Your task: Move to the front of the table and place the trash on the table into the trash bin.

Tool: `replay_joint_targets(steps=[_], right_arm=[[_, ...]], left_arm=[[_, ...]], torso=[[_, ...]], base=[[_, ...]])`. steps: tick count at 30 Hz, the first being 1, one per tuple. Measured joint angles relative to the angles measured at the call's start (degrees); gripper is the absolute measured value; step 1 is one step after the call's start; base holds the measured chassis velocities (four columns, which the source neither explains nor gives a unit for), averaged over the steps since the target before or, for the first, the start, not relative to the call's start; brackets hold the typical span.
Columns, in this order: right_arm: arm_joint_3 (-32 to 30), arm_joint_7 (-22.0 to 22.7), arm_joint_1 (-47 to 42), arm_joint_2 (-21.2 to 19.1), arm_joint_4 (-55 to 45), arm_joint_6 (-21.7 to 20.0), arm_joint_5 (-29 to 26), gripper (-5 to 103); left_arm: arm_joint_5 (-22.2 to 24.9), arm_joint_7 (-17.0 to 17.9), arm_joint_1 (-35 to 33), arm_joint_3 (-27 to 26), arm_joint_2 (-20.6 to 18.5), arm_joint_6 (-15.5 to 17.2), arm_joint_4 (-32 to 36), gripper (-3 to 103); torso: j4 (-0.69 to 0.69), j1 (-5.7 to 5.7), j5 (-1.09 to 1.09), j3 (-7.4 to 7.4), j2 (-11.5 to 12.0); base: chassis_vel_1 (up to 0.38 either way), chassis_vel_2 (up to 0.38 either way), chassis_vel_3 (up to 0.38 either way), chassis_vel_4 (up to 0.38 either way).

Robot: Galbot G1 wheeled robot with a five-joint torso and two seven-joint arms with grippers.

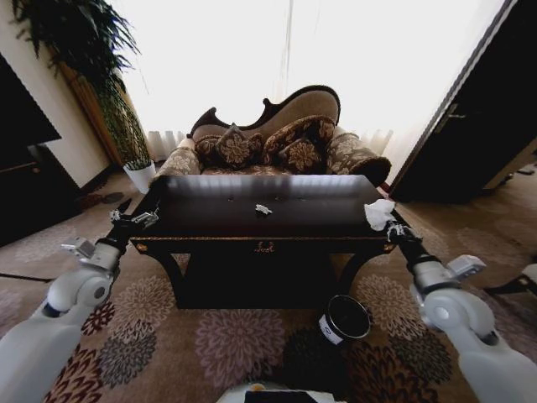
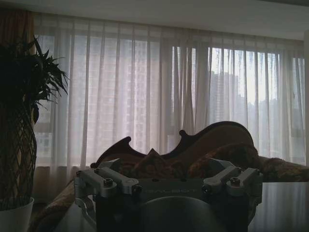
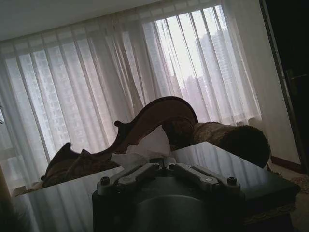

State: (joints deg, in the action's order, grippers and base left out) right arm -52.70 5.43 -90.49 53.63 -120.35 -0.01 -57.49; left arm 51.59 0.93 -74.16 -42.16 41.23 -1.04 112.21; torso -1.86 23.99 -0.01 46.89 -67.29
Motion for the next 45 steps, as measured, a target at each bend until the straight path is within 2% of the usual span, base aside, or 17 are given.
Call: replay_joint_targets(steps=[5, 6, 10, 13, 15, 25, 33, 45], right_arm=[[-0.5, -3.2, -5.6, 5.7, 2.7, 4.7, 4.9, 0], [-0.5, -3.2, -5.6, 5.7, 2.7, 4.7, 4.9, 0], [1.8, -4.8, -5.9, 10.5, 10.2, 8.8, 8.3, 0], [3.2, -5.5, -5.2, 11.8, 13.6, 10.2, 9.9, 0], [5.5, -6.2, -2.7, 13.3, 20.2, 12.0, 12.0, 0], [11.4, -6.4, 3.6, 14.6, 34.3, 13.6, 11.8, 0], [15.9, -7.1, 11.7, 14.7, 50.0, 15.5, 15.1, 0], [18.9, -6.2, 19.3, 14.7, 62.4, 14.6, 15.6, 0]], left_arm=[[0.0, 0.0, 0.0, 0.0, 0.0, 0.0, 0.0, 100], [0.0, 0.0, 0.0, 0.0, 0.0, 0.0, 0.0, 100], [0.0, 0.0, 0.0, 0.0, 0.0, 0.0, 0.0, 100], [0.0, 0.0, 0.0, 0.0, 0.0, 0.0, 0.0, 100], [0.0, 0.0, 0.0, 0.0, 0.0, 0.0, 0.0, 100], [0.0, 0.0, 0.0, 0.0, 0.0, 0.0, 0.0, 100], [0.0, 0.0, 0.0, 0.0, 0.0, 0.0, 0.0, 100], [0.0, 0.0, 0.0, 0.0, 0.0, 0.0, 0.0, 100]], torso=[[-0.01, 0.0, 0.0, 0.0, 0.0], [-0.01, 0.0, 0.0, 0.0, 0.0], [0.0, 0.0, 0.0, 0.0, 0.0], [-0.01, 0.0, 0.02, 0.01, 0.0], [-0.01, 0.0, 0.01, 0.01, 0.0], [0.0, 0.01, -0.01, 0.01, 0.0], [-0.01, 0.01, 0.0, 0.01, 0.0], [0.0, 0.01, 0.0, 0.01, 0.0]], base=[[0.0, 0.0, 0.0, 0.0], [0.0, 0.0, 0.0, 0.0], [0.0, 0.0, 0.0, 0.0], [0.0, 0.0, 0.0, 0.0], [0.0, 0.0, 0.0, 0.0], [0.0, 0.0, 0.0, 0.0], [0.0, 0.0, 0.0, 0.0], [0.0, 0.0, 0.0, 0.0]])
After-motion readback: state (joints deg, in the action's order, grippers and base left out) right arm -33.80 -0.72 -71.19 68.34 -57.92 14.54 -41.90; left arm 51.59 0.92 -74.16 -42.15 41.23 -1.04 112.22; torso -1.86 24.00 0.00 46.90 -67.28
